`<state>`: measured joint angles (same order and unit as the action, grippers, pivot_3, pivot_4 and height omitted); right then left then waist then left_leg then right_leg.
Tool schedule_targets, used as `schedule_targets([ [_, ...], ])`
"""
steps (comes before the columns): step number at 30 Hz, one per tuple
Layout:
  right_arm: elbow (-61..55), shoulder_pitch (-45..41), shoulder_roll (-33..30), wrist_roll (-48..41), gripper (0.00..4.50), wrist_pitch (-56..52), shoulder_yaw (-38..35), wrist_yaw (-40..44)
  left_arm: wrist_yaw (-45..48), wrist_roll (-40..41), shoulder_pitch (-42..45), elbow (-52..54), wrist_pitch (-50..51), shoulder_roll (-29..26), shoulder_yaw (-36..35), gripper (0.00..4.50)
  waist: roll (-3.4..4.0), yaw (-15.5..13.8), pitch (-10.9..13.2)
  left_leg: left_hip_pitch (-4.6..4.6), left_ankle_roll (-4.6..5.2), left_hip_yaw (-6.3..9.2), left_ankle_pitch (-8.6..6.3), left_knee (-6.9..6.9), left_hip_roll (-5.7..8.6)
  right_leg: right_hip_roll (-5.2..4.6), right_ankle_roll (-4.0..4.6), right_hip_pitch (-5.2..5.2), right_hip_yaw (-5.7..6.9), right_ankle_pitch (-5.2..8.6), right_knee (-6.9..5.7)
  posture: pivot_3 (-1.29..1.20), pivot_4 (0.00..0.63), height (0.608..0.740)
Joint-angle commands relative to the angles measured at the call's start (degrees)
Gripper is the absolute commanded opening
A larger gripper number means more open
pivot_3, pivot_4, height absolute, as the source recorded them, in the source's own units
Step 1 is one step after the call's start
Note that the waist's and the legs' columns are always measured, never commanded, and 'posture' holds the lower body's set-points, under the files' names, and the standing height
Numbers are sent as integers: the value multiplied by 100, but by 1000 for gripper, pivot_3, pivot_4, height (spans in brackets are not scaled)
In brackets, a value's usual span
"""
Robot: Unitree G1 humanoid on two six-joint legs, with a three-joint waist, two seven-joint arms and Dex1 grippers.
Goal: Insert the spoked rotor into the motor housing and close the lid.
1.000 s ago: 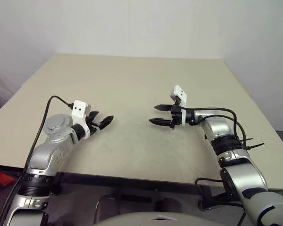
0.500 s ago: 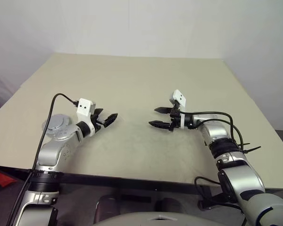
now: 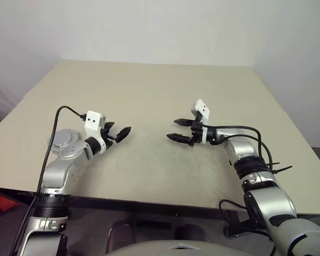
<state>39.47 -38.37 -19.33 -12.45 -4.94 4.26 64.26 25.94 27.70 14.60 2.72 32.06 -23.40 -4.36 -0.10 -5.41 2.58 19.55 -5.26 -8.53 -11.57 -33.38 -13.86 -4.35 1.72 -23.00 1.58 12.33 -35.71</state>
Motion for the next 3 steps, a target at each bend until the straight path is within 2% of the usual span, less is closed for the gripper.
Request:
schedule_targets([
  [1, -44, -221, 20, -126, 4500, -95, -207, -106, -17, -49, 144, 135, 10, 29, -81, 4474, 0, 1, 0, 0, 0, 0, 0, 0, 0, 0, 0, 0, 0, 0, 0, 0, 0, 740],
  [3, -27, -314, 20, -197, 4500, -384, -251, -83, -33, -87, 172, 96, -12, 49, -82, 4474, 1, 2, 0, 1, 0, 0, 0, 0, 0, 0, 0, -1, 0, 0, 0, 0, 0, 740],
])
